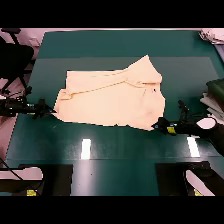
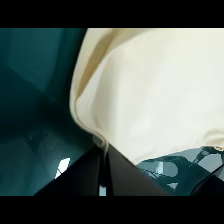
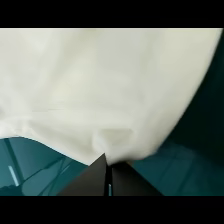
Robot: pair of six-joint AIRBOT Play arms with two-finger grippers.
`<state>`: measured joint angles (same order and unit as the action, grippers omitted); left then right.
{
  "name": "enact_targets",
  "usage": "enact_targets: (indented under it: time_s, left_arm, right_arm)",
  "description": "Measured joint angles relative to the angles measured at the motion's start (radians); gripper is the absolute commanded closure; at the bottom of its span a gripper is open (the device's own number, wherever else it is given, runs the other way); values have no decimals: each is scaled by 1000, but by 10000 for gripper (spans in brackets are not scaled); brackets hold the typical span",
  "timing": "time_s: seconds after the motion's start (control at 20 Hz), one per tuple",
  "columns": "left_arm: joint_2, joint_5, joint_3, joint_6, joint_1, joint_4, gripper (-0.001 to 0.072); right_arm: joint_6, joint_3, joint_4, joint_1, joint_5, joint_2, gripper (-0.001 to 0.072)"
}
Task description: Fold the shirts.
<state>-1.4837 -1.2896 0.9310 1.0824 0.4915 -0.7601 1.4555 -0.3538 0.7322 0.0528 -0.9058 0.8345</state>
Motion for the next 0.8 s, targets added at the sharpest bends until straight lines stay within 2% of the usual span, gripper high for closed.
enact_targets:
  time_s: [0.2,0.4,0.6,0.8]
  left_arm:
    - [72,-53,11,-70,0,116,686]
    - [274,-100,58,-133,2,180,685]
    - [505,-112,117,-160,2,291,686]
    - [700,-62,235,-169,2,426,686]
  right_arm:
    - [1,-1,-8,40,5,-155,694]
    - [-3,-45,-38,125,5,-346,695]
    - [-8,-209,-53,241,13,-511,694]
    - [-24,-422,-58,369,1,-587,694]
